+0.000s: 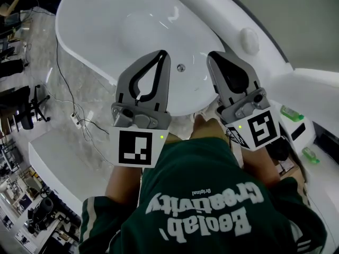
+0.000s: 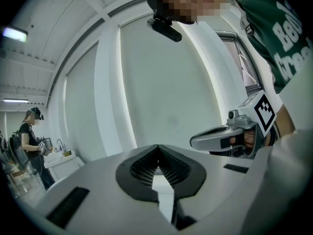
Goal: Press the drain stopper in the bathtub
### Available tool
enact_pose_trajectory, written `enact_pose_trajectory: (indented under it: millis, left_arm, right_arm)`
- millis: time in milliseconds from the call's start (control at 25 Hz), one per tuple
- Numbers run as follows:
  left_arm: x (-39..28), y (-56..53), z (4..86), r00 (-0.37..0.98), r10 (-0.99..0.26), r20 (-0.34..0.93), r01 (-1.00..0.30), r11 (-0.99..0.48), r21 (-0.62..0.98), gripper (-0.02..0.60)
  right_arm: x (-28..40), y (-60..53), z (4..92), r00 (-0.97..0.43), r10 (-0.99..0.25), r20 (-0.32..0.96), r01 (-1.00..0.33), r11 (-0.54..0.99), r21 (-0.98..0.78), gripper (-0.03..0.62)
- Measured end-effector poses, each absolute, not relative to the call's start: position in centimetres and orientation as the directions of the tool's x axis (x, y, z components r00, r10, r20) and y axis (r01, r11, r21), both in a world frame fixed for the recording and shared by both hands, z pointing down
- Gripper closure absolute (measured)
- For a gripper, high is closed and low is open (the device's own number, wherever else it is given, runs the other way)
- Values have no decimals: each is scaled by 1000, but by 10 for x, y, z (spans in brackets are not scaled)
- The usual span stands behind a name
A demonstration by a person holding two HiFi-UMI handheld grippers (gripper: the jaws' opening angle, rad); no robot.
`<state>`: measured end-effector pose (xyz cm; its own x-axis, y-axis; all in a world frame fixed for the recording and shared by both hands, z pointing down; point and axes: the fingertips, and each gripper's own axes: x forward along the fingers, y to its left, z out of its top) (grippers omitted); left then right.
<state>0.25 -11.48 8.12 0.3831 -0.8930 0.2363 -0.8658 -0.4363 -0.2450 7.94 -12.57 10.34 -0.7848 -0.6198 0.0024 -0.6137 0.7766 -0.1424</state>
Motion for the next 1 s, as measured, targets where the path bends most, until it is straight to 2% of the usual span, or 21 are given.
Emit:
enact_pose_trajectory:
  millis: [240, 480, 680, 840, 1000]
  left_arm:
    - [-30, -120, 95, 436, -874, 213, -853, -477, -210, 577]
    - [-84, -127, 127, 520, -818, 245, -802, -566, -189, 577]
    - [-95, -143, 176, 558, -791, 251, -801, -593, -87, 577]
    - [-87, -152, 220, 513, -815, 271, -840, -542, -40, 577]
    - [-78, -159, 262, 439, -849, 295, -879, -473, -53, 577]
  right_arm:
    - [50, -126, 126, -750, -659, 61, -660, 740, -126, 582]
    - [-6, -117, 157, -676, -724, 136, -737, 668, -108, 582]
    - [-5, -125, 201, -618, -766, 176, -785, 615, -80, 582]
    - [14, -132, 248, -626, -751, 209, -779, 608, -153, 582]
    - [28, -145, 283, -658, -716, 233, -752, 643, -146, 582]
